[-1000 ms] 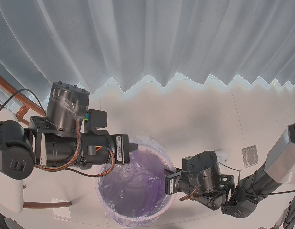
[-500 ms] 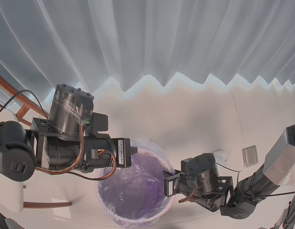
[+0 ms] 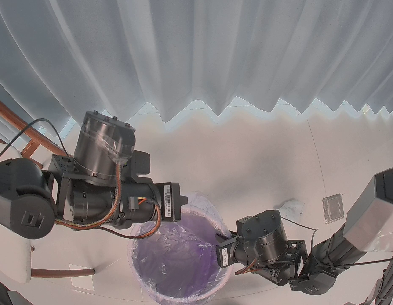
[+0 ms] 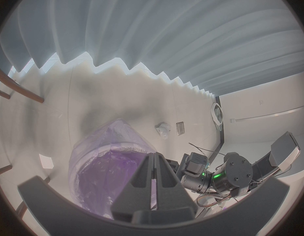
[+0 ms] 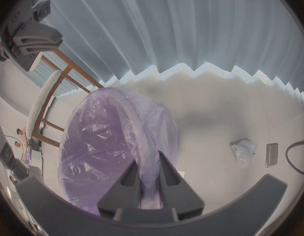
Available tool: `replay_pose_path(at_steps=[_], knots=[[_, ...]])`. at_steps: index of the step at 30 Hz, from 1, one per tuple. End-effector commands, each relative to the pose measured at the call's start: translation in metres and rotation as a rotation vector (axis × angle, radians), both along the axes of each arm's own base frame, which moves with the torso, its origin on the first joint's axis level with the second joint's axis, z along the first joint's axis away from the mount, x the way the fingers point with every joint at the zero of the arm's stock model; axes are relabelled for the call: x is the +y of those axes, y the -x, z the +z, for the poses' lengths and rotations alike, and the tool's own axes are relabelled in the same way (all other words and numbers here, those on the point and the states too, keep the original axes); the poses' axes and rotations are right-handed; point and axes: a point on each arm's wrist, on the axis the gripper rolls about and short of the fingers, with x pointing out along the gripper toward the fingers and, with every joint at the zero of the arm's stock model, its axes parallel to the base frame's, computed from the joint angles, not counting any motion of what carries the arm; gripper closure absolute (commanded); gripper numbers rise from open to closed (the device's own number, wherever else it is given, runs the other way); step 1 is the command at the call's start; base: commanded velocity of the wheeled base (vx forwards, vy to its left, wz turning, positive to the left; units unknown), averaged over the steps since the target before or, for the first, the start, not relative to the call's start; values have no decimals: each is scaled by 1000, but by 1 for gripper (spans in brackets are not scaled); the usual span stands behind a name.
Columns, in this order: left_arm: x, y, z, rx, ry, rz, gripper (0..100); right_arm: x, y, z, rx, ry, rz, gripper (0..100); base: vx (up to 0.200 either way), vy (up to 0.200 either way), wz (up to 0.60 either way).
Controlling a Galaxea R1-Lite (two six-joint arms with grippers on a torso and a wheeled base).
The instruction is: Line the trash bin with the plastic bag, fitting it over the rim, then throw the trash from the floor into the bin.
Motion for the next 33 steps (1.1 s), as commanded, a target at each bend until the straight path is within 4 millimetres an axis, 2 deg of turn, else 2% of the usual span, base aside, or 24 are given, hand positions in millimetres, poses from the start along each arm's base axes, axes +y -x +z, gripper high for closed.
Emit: replay_pose_path(at_steps=[1, 7, 15, 19, 23, 30, 33], knots=[[-2, 0, -8, 39, -32, -7, 100, 1, 1, -9, 10, 36, 10, 100, 0, 0, 0], [-8, 0, -25, 110, -95, -21, 100, 5, 6, -12, 13, 46, 20, 100, 0, 0, 0], [2, 10, -39, 261, -222, -1, 100, 2, 3, -11, 9, 43, 0, 100, 0, 0, 0], [-1, 11, -48, 319, -239, 20, 100, 2, 3, -10, 5, 42, -10, 100, 0, 0, 0], [-8, 8, -58, 384, -224, 72, 100, 1, -1, -9, 1, 38, -20, 100, 0, 0, 0], [-21, 0, -91, 531, -212, 245, 100, -4, -9, -6, -6, 28, -51, 100, 0, 0, 0], [-23, -3, -97, 549, -199, 298, 100, -6, -11, -5, -9, 24, -60, 100, 0, 0, 0]])
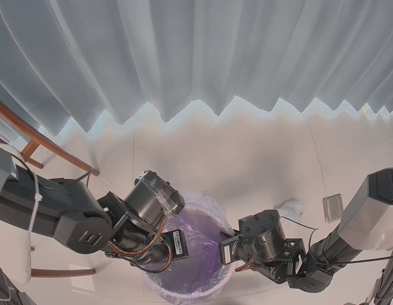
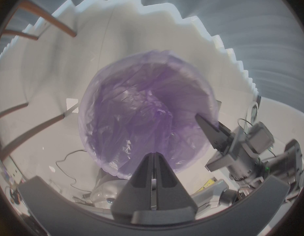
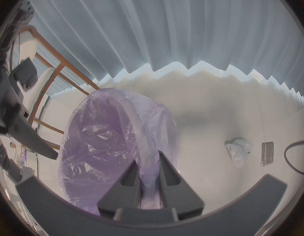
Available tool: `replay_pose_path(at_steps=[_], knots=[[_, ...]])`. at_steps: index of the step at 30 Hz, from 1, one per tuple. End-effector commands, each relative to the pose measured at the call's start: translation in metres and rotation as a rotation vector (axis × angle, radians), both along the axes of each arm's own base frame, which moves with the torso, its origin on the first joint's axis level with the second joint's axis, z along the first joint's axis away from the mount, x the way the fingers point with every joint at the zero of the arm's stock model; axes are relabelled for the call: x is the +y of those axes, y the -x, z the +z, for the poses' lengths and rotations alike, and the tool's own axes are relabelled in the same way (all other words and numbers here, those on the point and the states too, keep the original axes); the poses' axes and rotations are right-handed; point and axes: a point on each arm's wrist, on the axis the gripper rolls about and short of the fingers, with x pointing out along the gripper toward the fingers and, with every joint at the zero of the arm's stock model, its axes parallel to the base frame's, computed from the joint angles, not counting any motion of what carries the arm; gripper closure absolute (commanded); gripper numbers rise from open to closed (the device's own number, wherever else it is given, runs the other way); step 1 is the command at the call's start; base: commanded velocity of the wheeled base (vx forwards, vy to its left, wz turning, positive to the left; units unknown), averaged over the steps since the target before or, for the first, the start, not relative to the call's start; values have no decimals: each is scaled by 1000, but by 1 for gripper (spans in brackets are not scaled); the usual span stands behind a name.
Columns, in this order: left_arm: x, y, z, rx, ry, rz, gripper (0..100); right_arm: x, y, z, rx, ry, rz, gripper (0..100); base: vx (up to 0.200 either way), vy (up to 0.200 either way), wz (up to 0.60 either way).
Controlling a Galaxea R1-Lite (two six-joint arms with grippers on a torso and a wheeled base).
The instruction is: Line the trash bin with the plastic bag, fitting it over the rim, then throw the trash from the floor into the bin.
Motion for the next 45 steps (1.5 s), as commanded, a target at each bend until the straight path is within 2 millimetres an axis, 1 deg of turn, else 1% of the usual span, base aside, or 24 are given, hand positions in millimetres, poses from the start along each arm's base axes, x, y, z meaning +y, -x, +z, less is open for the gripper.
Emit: replay_pose_path(at_steps=[1, 6, 11, 20, 24, 34, 39, 40, 45], knots=[[-9, -10, -24, 41, -21, 80, 100, -4, -5, 5, -11, -13, -20, 100, 0, 0, 0], [-18, -21, -34, 2, 22, 163, 100, -8, -12, 8, -18, -24, -45, 100, 0, 0, 0], [-25, -28, -45, -22, 41, 193, 100, -13, -21, 10, -26, -34, -75, 100, 0, 0, 0], [-31, -40, -59, -33, 54, 255, 100, -15, -23, 15, -36, -48, -85, 100, 0, 0, 0], [-37, -53, -63, -72, 84, 286, 100, -17, -23, 18, -41, -55, -91, 100, 0, 0, 0], [-43, -60, -76, -65, 73, 289, 100, -18, -22, 19, -39, -59, -95, 100, 0, 0, 0], [-42, -59, -77, -63, 62, 277, 100, -18, -23, 20, -45, -63, -102, 100, 0, 0, 0], [-42, -59, -77, -65, 61, 277, 0, -18, -23, 20, -45, -63, -102, 100, 0, 0, 0], [-40, -63, -76, -92, 49, 305, 0, -18, -22, 20, -43, -61, -101, 100, 0, 0, 0]])
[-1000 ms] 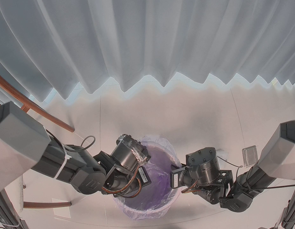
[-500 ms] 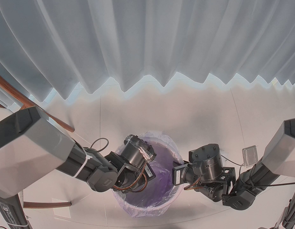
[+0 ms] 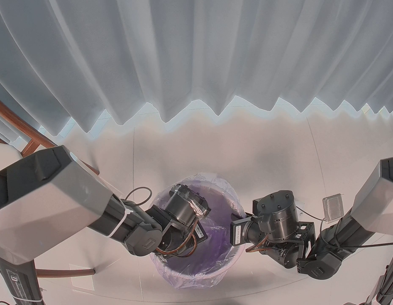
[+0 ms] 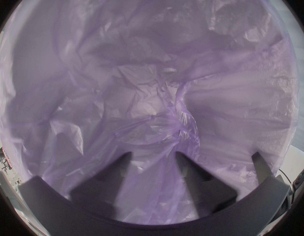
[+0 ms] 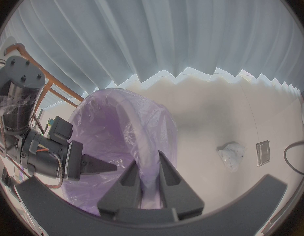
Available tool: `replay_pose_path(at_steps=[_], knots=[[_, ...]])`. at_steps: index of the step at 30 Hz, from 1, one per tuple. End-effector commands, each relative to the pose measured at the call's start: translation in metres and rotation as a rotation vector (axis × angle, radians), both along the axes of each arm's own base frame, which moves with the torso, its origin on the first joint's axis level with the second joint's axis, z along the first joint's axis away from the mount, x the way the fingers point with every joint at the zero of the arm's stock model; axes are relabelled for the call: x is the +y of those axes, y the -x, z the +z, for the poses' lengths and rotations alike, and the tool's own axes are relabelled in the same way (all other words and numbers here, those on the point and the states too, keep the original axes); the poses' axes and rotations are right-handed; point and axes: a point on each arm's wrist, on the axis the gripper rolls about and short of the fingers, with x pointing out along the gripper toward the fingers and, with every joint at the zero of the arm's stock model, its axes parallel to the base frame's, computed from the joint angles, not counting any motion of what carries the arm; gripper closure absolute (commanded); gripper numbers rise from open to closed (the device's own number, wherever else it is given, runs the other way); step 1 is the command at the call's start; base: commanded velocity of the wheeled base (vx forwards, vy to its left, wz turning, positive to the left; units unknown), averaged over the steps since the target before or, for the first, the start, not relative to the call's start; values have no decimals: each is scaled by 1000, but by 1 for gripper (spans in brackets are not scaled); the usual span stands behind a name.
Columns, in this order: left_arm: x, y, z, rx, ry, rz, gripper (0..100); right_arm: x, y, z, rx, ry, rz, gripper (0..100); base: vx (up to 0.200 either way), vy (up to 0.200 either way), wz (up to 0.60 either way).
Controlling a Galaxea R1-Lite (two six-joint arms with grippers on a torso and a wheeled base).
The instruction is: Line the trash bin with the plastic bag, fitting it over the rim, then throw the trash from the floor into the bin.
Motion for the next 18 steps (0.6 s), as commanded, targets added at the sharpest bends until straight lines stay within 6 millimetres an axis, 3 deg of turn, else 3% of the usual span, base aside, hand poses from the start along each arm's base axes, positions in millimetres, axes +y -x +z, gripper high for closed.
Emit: replay_pose_path(at_steps=[1, 12, 18], knots=[[3, -3, 0, -13, -12, 21, 0, 0, 0, 0, -1, -1, 0, 100, 0, 0, 0], [-2, -3, 10, -43, 10, 15, 0, -1, 0, 0, 1, -1, -2, 100, 0, 0, 0], [4, 3, 41, -94, 70, 26, 0, -5, -3, 0, 20, -38, -42, 100, 0, 0, 0]])
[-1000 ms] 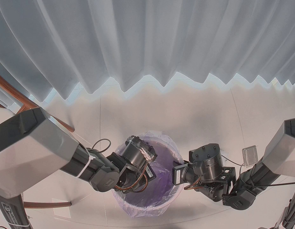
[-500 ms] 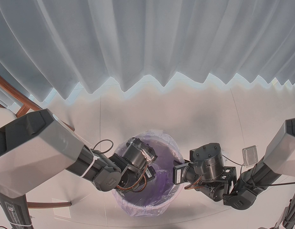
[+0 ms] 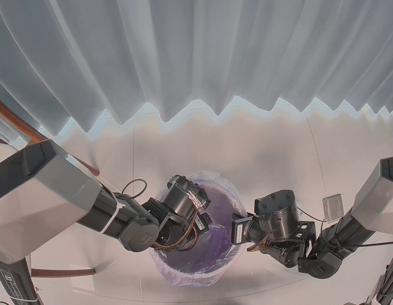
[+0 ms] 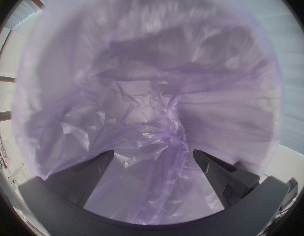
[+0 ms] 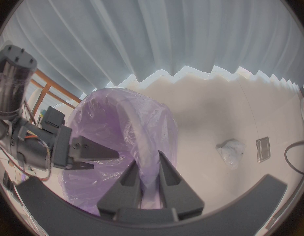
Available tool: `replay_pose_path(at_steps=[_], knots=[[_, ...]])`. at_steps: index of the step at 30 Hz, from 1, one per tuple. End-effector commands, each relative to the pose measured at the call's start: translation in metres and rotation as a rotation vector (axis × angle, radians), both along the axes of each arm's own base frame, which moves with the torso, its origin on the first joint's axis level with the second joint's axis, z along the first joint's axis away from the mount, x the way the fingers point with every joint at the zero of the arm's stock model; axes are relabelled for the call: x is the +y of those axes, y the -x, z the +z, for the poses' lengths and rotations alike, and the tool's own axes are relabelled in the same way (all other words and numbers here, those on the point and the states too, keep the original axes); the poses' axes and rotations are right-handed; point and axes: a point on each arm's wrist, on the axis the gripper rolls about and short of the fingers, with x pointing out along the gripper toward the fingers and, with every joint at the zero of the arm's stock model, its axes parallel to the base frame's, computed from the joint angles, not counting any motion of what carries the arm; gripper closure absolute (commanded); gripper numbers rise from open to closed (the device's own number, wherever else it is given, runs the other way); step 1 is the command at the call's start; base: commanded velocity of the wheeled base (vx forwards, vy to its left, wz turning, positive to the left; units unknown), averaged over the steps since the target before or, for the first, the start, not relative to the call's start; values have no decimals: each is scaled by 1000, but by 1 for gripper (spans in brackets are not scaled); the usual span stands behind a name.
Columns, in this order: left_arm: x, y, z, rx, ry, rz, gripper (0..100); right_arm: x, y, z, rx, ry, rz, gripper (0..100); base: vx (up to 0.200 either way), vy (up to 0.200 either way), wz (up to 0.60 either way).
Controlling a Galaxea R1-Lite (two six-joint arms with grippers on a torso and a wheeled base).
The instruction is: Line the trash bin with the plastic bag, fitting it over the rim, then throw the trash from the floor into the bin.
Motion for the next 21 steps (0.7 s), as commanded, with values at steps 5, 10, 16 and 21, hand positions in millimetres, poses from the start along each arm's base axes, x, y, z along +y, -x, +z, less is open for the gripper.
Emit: replay_pose_path(at_steps=[5, 10, 16, 21], knots=[[12, 14, 43, -73, 80, 3, 0, -11, -8, -2, 33, -55, -77, 100, 0, 0, 0], [17, 25, 71, -135, 154, -12, 0, -19, -13, -5, 55, -84, -126, 100, 0, 0, 0], [25, 39, 99, -313, 317, -28, 0, -23, -19, -8, 71, -115, -165, 100, 0, 0, 0], [68, 62, 141, -579, 467, -21, 0, -22, -21, -6, 80, -170, -188, 100, 0, 0, 0]])
